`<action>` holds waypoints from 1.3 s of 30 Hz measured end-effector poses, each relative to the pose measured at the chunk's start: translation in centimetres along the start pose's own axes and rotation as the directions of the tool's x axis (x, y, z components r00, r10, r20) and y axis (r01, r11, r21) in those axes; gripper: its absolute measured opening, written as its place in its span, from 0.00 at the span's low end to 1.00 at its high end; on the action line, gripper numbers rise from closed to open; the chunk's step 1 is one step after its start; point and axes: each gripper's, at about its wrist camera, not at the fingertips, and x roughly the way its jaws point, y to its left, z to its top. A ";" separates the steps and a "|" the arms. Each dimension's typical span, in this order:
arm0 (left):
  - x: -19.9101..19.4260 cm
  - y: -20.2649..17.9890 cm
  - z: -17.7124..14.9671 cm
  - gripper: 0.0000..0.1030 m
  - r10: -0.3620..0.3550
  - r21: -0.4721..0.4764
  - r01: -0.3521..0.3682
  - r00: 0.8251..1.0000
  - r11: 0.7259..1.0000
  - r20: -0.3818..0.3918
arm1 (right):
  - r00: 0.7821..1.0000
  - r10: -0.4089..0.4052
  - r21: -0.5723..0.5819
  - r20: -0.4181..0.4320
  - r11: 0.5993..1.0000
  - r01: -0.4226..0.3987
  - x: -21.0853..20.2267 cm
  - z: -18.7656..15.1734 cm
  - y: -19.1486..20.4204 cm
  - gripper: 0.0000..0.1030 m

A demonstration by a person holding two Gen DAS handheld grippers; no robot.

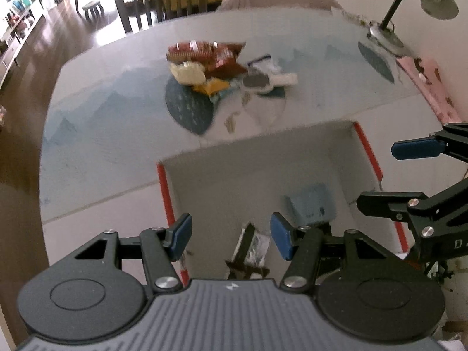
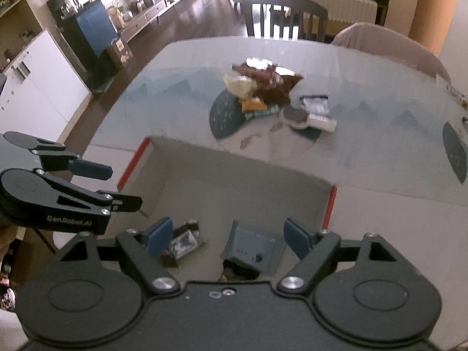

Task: Organize snacks
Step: 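Move both tools back toward the snack pile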

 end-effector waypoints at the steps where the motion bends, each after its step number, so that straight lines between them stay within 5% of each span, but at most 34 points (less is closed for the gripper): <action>1: -0.3 0.1 0.4 0.56 0.002 0.001 -0.002 1.000 1.000 0.011 | 1.000 -0.001 -0.001 0.009 1.000 0.001 -0.2 0.3 0.0 0.81; 20: -2.2 2.3 8.4 0.70 0.068 -0.037 -0.062 0.983 0.997 0.171 | 0.991 -0.060 -0.001 0.115 0.998 0.061 -1.0 7.9 -3.2 0.94; 32: 2.8 3.5 15.1 0.76 0.082 -0.064 -0.073 0.986 0.995 0.142 | 0.996 -0.060 0.016 0.071 0.998 0.059 3.1 13.3 -7.7 1.00; 39: 7.6 4.2 19.1 0.76 0.108 -0.076 -0.104 0.993 0.992 0.054 | 0.997 -0.071 0.065 0.017 0.995 0.070 7.3 15.9 -11.6 1.00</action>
